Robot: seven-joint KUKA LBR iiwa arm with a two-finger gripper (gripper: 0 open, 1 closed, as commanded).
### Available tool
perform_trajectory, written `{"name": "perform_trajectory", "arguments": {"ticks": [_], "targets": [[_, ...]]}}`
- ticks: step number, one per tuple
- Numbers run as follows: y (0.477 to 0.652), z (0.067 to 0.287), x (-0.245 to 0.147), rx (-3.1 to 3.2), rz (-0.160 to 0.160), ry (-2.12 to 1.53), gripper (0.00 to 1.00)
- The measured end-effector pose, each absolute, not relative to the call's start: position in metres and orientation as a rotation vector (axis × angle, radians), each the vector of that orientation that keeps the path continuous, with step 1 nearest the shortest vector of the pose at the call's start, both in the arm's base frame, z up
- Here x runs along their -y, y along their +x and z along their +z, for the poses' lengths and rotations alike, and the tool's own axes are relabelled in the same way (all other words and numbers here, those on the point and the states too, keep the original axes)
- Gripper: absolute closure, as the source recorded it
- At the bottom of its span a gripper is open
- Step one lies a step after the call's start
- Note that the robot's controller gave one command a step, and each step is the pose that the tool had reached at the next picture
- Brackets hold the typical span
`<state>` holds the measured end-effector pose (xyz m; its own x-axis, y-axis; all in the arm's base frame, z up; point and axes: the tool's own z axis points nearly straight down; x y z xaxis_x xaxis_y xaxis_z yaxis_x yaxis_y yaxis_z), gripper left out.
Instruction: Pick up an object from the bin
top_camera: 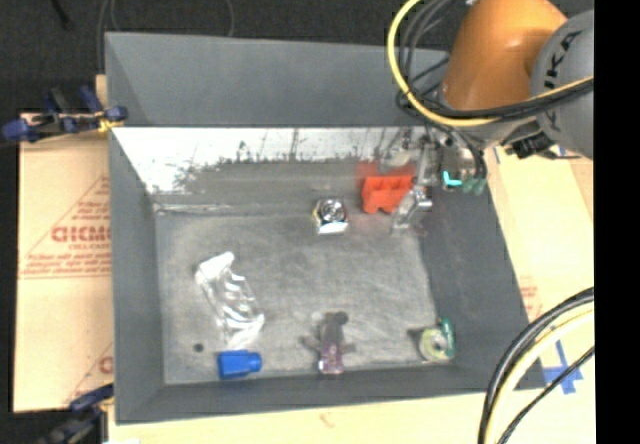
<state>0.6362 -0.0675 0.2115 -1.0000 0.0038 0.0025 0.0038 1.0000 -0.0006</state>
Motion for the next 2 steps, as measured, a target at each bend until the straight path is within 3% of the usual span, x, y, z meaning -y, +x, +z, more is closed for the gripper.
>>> {"name": "perform_trajectory", "arguments": {"ticks": [1,2], "targets": [[0.6493,0.1140,0.0924,3.141,-0.001,-0.268,0.00],[0.6526,0.1214,0.0943,3.076,-0.013,-0.650,0.00]]}}
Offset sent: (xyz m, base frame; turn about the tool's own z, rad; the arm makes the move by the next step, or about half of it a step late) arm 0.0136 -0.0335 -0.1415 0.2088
